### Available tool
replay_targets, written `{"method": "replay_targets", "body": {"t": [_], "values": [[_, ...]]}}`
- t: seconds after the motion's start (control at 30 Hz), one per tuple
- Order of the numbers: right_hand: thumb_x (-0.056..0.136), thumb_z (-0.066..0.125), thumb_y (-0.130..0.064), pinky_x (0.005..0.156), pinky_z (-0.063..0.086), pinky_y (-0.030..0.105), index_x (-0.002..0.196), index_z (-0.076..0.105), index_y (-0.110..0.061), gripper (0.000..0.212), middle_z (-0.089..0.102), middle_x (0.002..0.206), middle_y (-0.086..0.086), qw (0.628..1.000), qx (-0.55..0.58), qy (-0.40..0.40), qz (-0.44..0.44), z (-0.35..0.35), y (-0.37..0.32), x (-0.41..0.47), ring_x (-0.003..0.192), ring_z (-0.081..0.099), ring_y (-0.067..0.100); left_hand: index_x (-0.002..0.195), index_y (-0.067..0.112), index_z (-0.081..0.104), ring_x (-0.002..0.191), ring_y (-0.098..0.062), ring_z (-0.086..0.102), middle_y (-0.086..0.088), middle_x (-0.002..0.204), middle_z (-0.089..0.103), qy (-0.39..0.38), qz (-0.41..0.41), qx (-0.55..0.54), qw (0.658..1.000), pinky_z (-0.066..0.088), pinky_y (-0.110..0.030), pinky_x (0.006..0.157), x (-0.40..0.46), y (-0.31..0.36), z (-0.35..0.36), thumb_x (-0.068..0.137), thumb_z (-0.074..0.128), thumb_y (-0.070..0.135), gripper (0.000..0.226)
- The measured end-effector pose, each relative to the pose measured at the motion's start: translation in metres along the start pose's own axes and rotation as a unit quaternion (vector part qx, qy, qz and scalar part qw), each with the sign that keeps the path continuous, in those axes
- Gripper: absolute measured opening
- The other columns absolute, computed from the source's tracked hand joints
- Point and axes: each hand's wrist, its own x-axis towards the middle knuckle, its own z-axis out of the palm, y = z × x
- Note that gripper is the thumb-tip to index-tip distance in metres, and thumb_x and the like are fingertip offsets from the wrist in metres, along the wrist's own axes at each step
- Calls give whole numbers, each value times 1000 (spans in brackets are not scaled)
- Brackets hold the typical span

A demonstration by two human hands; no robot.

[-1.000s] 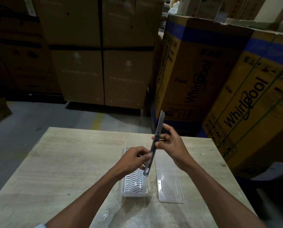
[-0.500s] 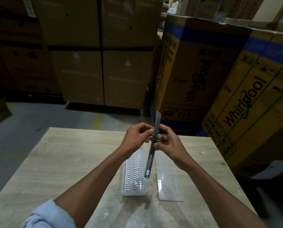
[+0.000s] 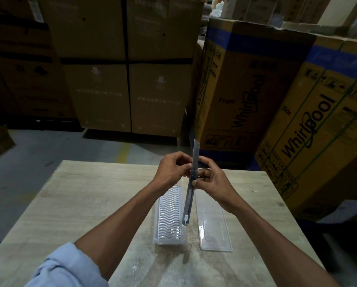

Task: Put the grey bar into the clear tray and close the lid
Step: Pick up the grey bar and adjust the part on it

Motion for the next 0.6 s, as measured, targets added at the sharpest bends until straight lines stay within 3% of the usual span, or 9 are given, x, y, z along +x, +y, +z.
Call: {"method": "replay_targets", "body": {"t": [0.27,0.6], "values": [[88,73,3,92,61,41,153,31,-33,86,73,104,9,1000,1,-15,-11,2,-1,-3,102,73,20,100,11,71,87,-23,75,-9,93,75,-6,-5,11,1000,64,-34,78,-2,-2,-3,91,69,8,9],[88,74,1,81,62,30,157,8,-51,109,75,102,10,999,3,-28,-27,5,-3,-5,98,75,20,101,11,72,86,-23,75,-8,94,77,-6,2,21,1000,63,-34,78,-6,-5,-6,91,70,6,12]]}}
